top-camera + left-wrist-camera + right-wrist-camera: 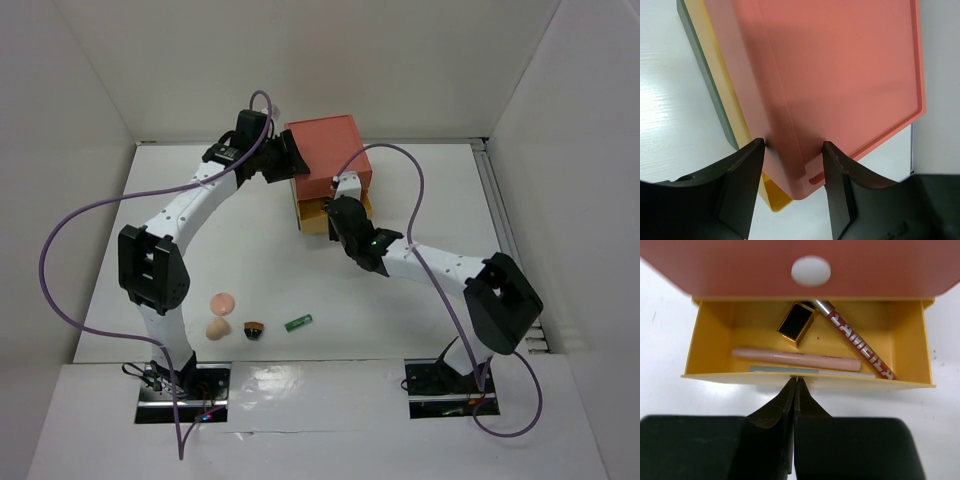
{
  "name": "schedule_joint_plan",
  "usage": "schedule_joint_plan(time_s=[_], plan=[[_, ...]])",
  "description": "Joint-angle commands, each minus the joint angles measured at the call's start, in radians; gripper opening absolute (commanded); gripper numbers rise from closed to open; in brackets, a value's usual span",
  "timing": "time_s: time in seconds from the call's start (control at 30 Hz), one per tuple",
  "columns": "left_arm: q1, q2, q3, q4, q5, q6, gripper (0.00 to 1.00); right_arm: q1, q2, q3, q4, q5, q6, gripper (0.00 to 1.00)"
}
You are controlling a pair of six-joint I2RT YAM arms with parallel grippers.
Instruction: Organize the makeup
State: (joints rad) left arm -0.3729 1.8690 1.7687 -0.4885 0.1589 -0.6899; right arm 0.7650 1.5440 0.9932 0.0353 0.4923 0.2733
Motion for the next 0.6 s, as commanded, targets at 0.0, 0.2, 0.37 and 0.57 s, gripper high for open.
schedule_joint_plan(time_s=[0.0, 0.2, 0.37, 0.57], plan=[[-0.014, 0.045, -0.026, -0.085, -0.044, 0.018, 0.62, -0.019, 0.062, -0.018, 0.261, 0.106, 0.023, 0.0], [-0.014, 0.036, -0.026, -0.094, -0.053, 0.018, 0.62, -0.052, 0.116, -0.03, 0.452, 0.115, 0.032, 0.05], [-0.023, 0.036, -0.035, -0.094, -0.053, 0.018, 0.62, -0.061, 0.157, -0.074, 0.621, 0.106, 0.02, 0.25], [-0.032, 0.018, -0.055, -0.094, -0.062, 0.018, 0.62, -0.07, 0.113, -0.125, 0.641, 0.074, -0.002, 0.52]])
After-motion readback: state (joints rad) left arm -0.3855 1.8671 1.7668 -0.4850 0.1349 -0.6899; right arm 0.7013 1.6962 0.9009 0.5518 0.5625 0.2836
